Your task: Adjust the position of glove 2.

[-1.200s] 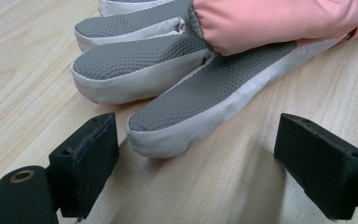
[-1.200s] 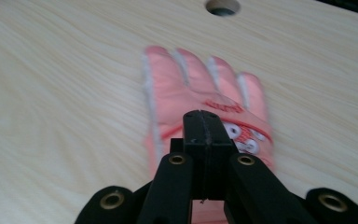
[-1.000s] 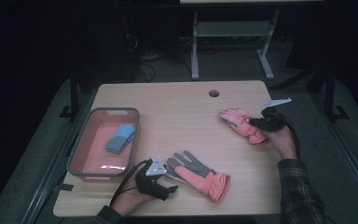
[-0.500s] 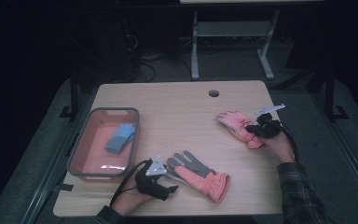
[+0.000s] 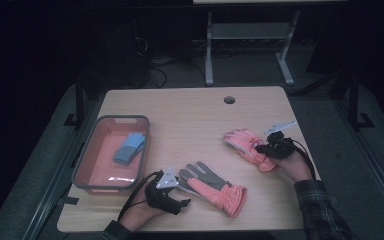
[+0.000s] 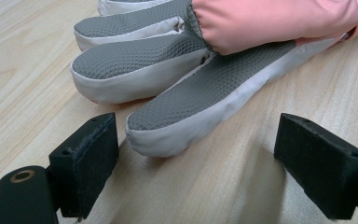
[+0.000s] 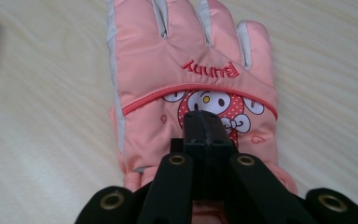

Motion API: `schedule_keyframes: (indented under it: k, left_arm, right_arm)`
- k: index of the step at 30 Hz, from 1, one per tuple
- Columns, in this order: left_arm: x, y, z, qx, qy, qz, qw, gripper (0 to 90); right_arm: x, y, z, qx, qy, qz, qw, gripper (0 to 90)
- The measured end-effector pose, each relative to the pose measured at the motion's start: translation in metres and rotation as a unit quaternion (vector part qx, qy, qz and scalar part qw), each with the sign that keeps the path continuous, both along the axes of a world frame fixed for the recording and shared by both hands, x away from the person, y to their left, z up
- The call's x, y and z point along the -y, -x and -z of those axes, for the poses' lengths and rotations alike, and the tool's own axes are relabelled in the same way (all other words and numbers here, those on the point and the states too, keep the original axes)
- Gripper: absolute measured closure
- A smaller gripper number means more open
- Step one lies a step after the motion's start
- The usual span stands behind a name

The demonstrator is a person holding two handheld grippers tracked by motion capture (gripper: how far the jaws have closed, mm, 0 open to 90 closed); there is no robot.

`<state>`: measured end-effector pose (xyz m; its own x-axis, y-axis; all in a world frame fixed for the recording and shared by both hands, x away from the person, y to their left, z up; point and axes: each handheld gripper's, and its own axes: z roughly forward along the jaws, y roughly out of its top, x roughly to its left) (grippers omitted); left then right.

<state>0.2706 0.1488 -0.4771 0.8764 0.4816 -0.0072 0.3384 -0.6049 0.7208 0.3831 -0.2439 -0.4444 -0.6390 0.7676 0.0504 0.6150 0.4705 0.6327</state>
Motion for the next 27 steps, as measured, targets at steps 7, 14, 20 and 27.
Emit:
schedule_keyframes:
  k: [7,14,20,27]
  left_arm:
    - [0.000,0.000,0.000,0.000,0.000,0.000,1.0000,12.9]
    - [0.000,0.000,0.000,0.001,0.001,0.000,1.0000,12.9]
    - [0.000,0.000,0.000,0.001,0.001,0.000,1.0000,12.9]
    - [0.000,0.000,0.000,0.000,0.000,0.000,1.0000,12.9]
  right_arm:
    - [-0.014,0.022,-0.002,-0.011,-0.004,-0.014,0.9998,89.9]
    - [-0.021,0.041,-0.005,-0.018,-0.007,-0.030,0.9993,89.8]
    - [-0.022,0.055,-0.008,-0.020,-0.014,-0.047,0.9986,82.7]
    - [-0.008,0.053,-0.020,-0.010,-0.046,-0.065,0.9968,52.8]
